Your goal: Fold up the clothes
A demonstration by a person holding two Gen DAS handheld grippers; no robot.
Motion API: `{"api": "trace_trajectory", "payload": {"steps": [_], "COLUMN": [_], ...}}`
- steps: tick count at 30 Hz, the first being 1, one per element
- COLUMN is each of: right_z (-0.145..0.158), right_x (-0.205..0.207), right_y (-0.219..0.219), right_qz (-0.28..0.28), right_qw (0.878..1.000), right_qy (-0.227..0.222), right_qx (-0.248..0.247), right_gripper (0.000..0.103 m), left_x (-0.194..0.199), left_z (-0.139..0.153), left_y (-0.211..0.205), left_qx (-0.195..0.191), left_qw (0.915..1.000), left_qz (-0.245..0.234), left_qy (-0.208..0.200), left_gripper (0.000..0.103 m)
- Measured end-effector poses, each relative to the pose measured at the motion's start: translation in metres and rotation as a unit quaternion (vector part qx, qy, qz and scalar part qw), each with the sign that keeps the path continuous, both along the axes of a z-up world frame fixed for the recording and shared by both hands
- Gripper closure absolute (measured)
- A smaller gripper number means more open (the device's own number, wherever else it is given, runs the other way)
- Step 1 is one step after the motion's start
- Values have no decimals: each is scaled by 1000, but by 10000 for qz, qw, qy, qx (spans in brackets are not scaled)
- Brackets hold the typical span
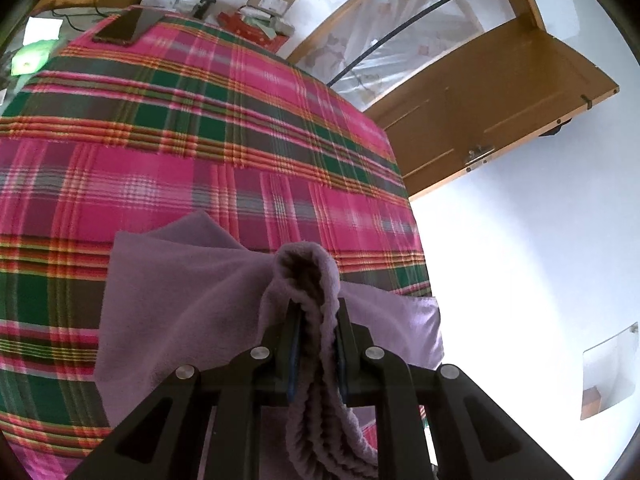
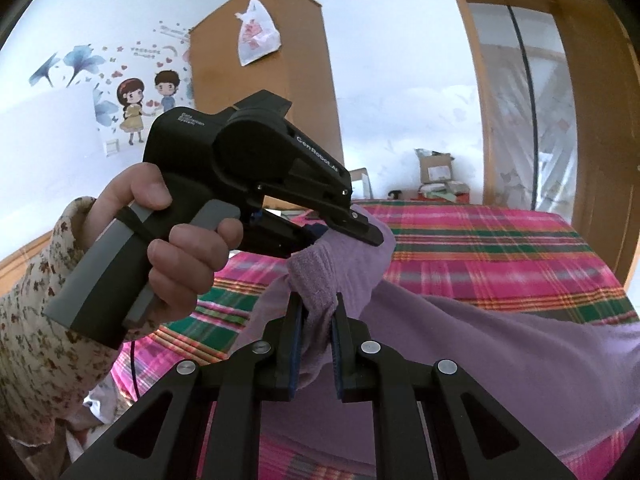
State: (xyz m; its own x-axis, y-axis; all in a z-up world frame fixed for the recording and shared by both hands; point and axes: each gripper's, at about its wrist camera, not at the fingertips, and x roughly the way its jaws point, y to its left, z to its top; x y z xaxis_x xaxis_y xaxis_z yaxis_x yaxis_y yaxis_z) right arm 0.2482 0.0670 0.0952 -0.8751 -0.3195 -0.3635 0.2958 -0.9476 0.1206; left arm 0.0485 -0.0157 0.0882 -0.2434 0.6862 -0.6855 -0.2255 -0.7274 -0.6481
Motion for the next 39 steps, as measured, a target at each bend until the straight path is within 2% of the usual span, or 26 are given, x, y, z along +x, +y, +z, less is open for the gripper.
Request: {"api": "trace_trajectory", "payload": {"steps": [12, 16, 21, 26, 30, 33, 39], "right_z": [-28, -38, -48, -56, -61, -62, -64], "right_x": [-5, -6, -8, -10, -9, -8, -10], "right_y": [21, 30, 44, 51, 56, 62, 78], "right_qz": [-166, -266, -242, -231, -258, -358, -393], "right_qw": [9988, 9977, 9950, 9929, 9916, 9908, 9866], "right_qy": [-438, -588, -806, -977, -1080, -1106, -1266], "right_qx": [-133, -217, -536, -639, -658, -699, -953], "right_gripper": [90, 89, 87, 86, 85, 77, 70], "left_x": [-7, -9, -6, -5, 0, 5, 17], "left_z": [-31, -38, -37, -30, -25, -27, -35], "left_y": [27, 33, 33, 22, 10, -8, -47], "left_qx": [-335, -318, -166, 140, 182, 294, 363], "left_qw": [9990, 9988, 9993, 9996, 9998, 9995, 9977], "left_qz": [-69, -77, -199, -182, -3, 138, 567], "left_qy": [-289, -369, -273, -169, 6, 3, -38], "left_gripper": [87, 84, 77, 74, 72, 72, 72]}}
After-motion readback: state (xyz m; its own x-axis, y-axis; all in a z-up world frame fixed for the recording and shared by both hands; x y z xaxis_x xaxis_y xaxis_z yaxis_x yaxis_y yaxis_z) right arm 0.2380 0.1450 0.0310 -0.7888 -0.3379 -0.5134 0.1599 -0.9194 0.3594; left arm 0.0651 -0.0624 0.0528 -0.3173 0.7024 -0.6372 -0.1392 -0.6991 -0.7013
